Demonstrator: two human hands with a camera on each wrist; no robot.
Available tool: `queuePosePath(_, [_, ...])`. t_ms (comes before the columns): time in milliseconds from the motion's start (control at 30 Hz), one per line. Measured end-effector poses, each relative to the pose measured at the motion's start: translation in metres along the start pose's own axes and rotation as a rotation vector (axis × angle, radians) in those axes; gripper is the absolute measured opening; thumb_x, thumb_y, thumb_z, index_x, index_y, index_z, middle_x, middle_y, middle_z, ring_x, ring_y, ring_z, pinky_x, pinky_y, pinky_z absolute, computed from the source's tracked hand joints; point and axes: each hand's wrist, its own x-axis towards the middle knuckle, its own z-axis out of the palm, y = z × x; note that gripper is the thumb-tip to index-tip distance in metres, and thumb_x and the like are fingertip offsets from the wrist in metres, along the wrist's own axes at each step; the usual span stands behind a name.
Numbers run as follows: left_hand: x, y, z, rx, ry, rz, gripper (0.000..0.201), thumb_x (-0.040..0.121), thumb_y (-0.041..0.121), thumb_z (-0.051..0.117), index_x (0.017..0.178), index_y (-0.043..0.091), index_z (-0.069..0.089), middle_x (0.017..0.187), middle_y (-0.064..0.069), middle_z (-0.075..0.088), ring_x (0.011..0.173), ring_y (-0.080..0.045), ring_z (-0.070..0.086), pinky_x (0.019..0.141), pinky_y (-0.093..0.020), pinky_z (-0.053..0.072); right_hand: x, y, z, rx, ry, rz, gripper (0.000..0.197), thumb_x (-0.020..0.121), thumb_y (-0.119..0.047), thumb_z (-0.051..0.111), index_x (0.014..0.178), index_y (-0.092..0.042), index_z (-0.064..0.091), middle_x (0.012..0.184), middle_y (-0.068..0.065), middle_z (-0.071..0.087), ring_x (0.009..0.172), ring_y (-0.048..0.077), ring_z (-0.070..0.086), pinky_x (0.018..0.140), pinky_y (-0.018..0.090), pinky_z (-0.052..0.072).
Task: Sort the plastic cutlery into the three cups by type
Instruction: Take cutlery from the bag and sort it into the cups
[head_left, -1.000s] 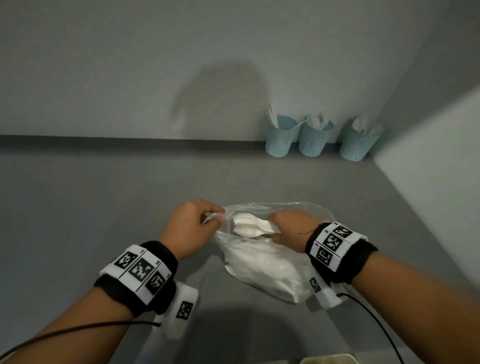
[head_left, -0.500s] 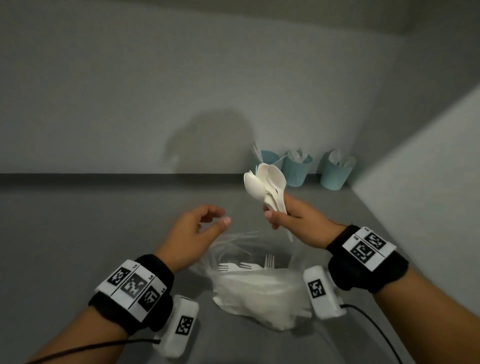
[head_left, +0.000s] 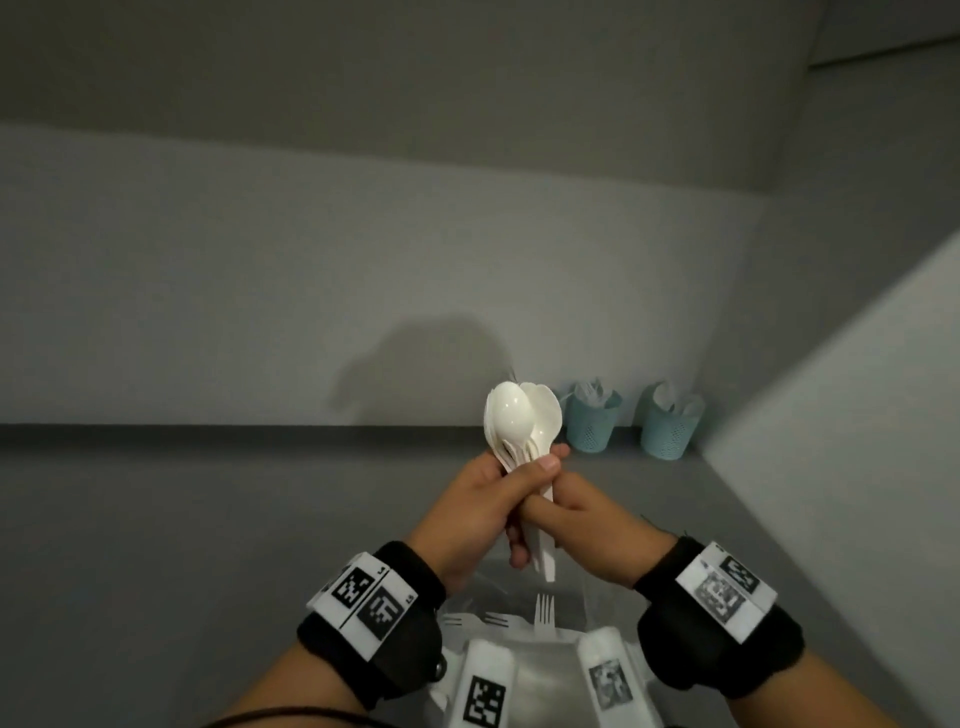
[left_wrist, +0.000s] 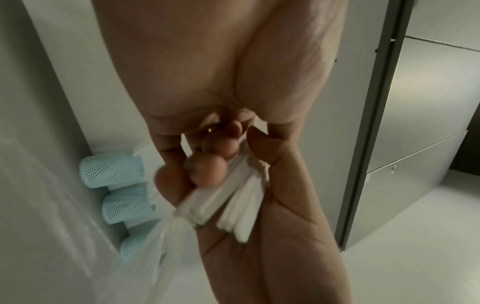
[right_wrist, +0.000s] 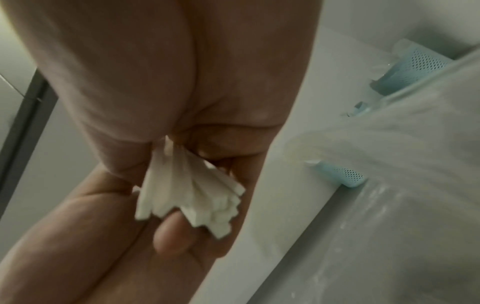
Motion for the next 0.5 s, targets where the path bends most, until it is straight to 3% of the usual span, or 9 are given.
queuePosePath(100, [-0.003, -0.009, 0.002, 0.028, 0.044, -0.006, 0.027, 0.093, 0.026, 0.055, 0.117, 0.018, 0.066, 0.069, -0.003, 0.061, 0.045, -0.014, 0.051, 0.033, -0.023, 0.035, -0.005, 0.005, 0.009, -0.018, 0.054, 0.042, 0.021, 0.093, 0.001, 0.04, 0.08, 0.0, 0.057, 0.057, 0.002, 0.061, 0.053, 0.006, 0.061, 0.061, 0.019, 0.051])
queuePosePath(200, [-0.006, -0.013, 0.001, 0.056, 0.06, 0.005, 0.028, 0.093, 0.023, 0.056, 0.118, 0.017, 0.065, 0.072, -0.005, 0.059, 0.048, -0.013, 0.046, 0.036, -0.024, 0.035, -0.006, 0.013, 0.016, -0.033, 0.135, 0.051, 0.015, 0.09, 0.002, 0.045, 0.086, -0.007, 0.057, 0.057, -0.002, 0.06, 0.052, 0.002, 0.06, 0.059, 0.014, 0.048])
queuePosePath(367, [-0.01, -0.011, -0.001, 0.067, 0.074, 0.02, 0.026, 0.091, 0.018, 0.06, 0.116, 0.012, 0.065, 0.068, -0.003, 0.064, 0.046, -0.014, 0.05, 0.04, -0.027, 0.04, -0.007, 0.02, 0.025, 0.002, 0.2, 0.058, 0.012, 0.089, -0.008, 0.047, 0.084, -0.006, 0.058, 0.056, -0.003, 0.058, 0.055, 0.006, 0.058, 0.065, 0.024, 0.05])
queuePosePath(500, [-0.018, -0.001, -0.005, 0.053, -0.009, 0.024, 0.036, 0.082, 0.024, 0.067, 0.111, 0.003, 0.065, 0.072, -0.019, 0.068, 0.05, -0.029, 0.058, 0.048, -0.031, 0.052, -0.017, 0.022, 0.028, 0.252, 0.145, 0.029, 0.018, 0.086, -0.02, 0.047, 0.072, -0.01, 0.052, 0.053, -0.007, 0.048, 0.049, 0.007, 0.047, 0.056, 0.026, 0.046])
